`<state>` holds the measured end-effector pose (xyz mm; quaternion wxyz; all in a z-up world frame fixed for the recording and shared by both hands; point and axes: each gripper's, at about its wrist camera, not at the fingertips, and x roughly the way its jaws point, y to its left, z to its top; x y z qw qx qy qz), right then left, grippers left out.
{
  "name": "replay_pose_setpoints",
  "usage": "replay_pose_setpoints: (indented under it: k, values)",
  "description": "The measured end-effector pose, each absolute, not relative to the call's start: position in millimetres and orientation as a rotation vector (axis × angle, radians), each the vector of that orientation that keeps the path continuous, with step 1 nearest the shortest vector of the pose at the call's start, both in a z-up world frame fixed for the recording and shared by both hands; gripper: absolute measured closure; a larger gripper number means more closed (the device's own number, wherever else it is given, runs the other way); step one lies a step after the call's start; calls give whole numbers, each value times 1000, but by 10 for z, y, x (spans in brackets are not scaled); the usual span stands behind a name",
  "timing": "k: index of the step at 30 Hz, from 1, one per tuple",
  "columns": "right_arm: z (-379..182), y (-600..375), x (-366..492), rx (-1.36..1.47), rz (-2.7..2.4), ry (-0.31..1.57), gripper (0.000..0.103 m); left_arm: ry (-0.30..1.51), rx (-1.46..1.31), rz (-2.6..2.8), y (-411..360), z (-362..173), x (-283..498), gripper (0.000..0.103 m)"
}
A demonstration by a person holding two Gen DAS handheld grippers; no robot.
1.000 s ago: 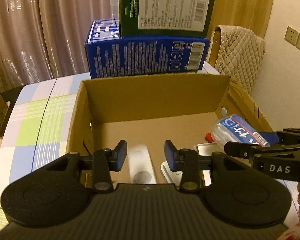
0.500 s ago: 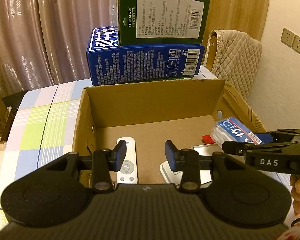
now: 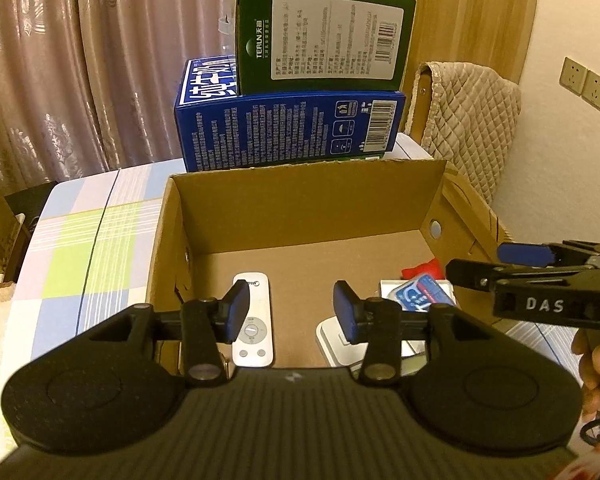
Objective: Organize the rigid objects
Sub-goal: 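Open both tools to release the pack and remote in the box, then move both tools back toward the white plug adapter and braided cable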
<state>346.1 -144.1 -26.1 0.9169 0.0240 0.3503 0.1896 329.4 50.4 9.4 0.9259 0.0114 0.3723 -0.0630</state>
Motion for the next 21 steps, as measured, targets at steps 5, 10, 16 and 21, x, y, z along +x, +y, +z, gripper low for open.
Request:
replay_pose_setpoints:
  k: [5, 10, 16, 21]
  values:
    - [-155, -1539, 3345, 41, 378, 697, 31, 752, 18, -125, 504, 170, 3193, 58]
    - [19, -1713, 3158, 46, 358, 659, 31, 729, 13, -127, 485, 322, 3004, 53]
    - [201, -1947, 2834, 63, 347, 652, 31, 701, -14, -122, 479, 514, 2663, 49]
    - [282, -2123, 2446, 79, 347, 658, 31, 694, -25, -116, 452, 597, 2295, 44]
